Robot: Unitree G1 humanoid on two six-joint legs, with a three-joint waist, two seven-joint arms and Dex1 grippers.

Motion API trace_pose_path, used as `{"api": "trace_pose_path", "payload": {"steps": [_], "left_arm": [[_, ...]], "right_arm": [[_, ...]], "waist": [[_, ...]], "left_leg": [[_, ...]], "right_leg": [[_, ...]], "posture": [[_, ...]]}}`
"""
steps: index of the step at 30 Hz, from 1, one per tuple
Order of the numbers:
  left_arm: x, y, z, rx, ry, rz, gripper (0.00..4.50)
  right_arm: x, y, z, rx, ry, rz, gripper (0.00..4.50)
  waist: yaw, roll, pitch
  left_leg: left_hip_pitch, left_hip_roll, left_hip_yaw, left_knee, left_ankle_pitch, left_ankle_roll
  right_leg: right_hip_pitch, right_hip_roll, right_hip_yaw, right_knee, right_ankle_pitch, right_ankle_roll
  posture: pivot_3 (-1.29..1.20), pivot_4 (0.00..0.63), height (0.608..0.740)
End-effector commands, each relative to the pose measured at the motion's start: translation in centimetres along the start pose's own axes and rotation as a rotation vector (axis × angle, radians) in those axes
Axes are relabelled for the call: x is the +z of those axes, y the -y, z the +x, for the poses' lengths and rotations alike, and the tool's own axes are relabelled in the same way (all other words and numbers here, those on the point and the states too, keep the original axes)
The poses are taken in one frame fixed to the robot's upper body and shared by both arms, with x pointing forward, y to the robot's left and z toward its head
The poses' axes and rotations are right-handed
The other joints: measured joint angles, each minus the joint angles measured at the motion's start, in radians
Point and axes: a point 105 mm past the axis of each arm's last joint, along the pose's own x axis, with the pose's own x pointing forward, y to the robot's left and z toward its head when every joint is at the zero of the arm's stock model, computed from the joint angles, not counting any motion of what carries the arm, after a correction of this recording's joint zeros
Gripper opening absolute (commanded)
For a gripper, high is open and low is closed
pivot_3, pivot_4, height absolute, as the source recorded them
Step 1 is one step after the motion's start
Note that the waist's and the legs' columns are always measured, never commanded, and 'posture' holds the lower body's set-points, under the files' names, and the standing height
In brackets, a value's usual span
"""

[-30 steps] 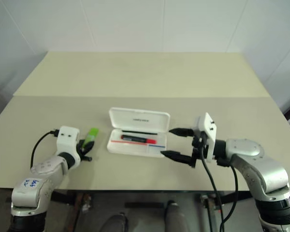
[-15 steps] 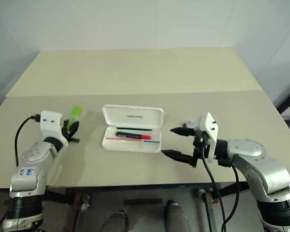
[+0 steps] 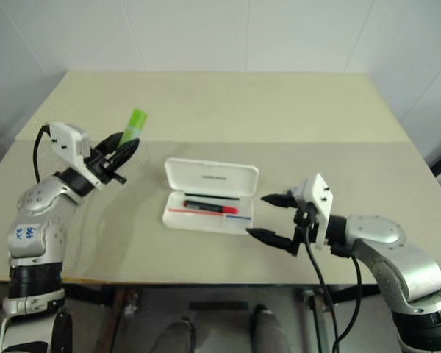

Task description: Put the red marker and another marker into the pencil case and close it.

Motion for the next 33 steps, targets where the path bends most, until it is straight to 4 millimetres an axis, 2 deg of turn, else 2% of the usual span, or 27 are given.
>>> {"api": "trace_pose_path", "payload": {"steps": [1,6,10,14,20,28,33], "left_arm": [[3.0,2.3,0.8,-0.220,0.105,0.051,1.09],[3.4,5.5,0.8,-0.466,0.084,0.031,1.09],[2.6,8.0,0.1,-0.669,0.003,0.011,1.09],[0.6,8.7,-0.3,-0.739,-0.128,0.034,1.09],[-1.5,9.5,-1.0,-0.834,-0.221,0.056,1.09],[-4.6,9.4,-1.1,-0.899,-0.303,0.156,1.09],[-5.6,9.4,-0.8,-0.925,-0.303,0.171,1.09]], "right_arm": [[1.2,-0.2,-0.4,-0.013,0.038,-0.048,4.50],[1.2,-0.2,-0.3,-0.018,0.041,-0.046,4.50],[1.1,-0.3,-0.3,-0.028,0.042,-0.044,4.50],[1.1,-0.3,-0.4,-0.041,0.042,-0.045,4.50],[0.9,-0.5,-0.5,-0.056,0.042,-0.042,4.50],[0.8,-0.7,-0.4,-0.055,0.041,-0.037,4.50],[0.6,-1.1,-0.3,-0.045,0.037,-0.034,4.50]], "waist": [[-0.002,0.000,0.000],[-0.009,0.000,0.000],[-0.007,-0.001,0.001],[-0.006,-0.001,0.001],[-0.006,-0.002,0.001],[-0.005,-0.002,0.001],[-0.004,-0.002,0.001]], "left_leg": [[0.000,0.000,0.000,0.000,0.000,0.000],[0.003,0.000,0.003,0.000,-0.001,0.001],[0.003,0.000,0.003,0.000,-0.001,0.001],[0.004,0.000,0.003,0.000,-0.001,0.001],[0.004,0.000,0.003,0.000,-0.001,0.001],[0.004,0.000,0.003,0.000,-0.001,0.002],[0.004,0.000,0.003,0.000,-0.001,0.002]], "right_leg": [[0.000,0.000,0.001,0.000,0.000,0.000],[0.000,0.001,0.003,0.000,0.000,0.000],[0.000,0.001,0.003,0.001,-0.001,-0.001],[0.000,0.001,0.004,0.001,-0.002,-0.002],[0.000,0.001,0.004,0.001,-0.002,-0.002],[0.000,0.001,0.004,0.001,-0.002,-0.002],[0.000,0.001,0.004,0.001,-0.002,-0.002]], "posture": [[0.00,0.150,0.740],[0.00,0.150,0.740],[0.00,0.150,0.740],[0.00,0.150,0.740],[0.00,0.150,0.740],[0.00,0.150,0.740],[0.00,0.150,0.740]]}}
